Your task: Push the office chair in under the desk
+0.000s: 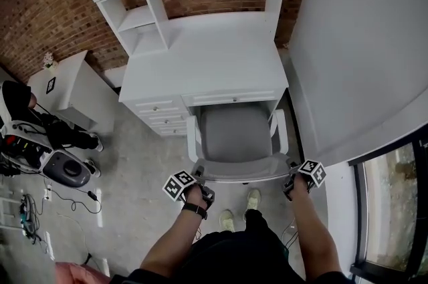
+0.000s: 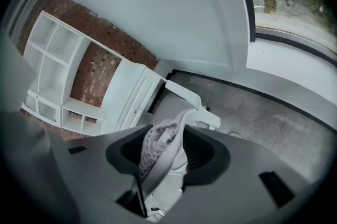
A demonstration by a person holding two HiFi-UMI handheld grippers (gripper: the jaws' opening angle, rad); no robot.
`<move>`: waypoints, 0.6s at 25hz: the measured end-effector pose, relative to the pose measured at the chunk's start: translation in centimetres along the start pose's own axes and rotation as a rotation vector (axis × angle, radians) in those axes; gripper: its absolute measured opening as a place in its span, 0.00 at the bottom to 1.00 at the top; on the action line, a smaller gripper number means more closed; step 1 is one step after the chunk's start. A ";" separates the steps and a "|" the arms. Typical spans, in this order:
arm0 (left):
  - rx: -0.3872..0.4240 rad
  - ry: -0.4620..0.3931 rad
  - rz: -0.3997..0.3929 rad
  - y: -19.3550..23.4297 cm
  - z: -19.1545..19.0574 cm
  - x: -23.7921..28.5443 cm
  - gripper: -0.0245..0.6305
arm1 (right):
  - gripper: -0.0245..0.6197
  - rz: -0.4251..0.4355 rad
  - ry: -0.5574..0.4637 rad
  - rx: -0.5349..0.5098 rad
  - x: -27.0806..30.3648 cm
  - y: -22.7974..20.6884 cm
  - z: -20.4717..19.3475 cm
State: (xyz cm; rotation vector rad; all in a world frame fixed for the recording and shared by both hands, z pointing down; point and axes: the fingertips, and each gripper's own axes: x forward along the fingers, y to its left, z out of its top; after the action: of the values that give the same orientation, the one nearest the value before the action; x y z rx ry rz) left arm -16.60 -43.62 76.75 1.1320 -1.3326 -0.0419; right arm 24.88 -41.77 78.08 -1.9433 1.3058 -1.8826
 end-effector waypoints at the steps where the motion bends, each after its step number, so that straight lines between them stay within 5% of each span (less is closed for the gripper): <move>1: -0.004 0.000 0.004 -0.1 0.2 0.1 0.33 | 0.30 0.000 0.003 -0.001 0.2 0.2 0.1; 15: -0.021 -0.002 0.001 -2.2 3.2 2.6 0.33 | 0.30 0.010 0.017 -0.012 3.3 3.3 1.8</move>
State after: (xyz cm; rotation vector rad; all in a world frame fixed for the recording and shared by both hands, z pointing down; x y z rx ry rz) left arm -16.97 -48.26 76.67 1.1142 -1.3321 -0.0561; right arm 24.41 -46.76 78.14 -1.9268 1.3319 -1.8950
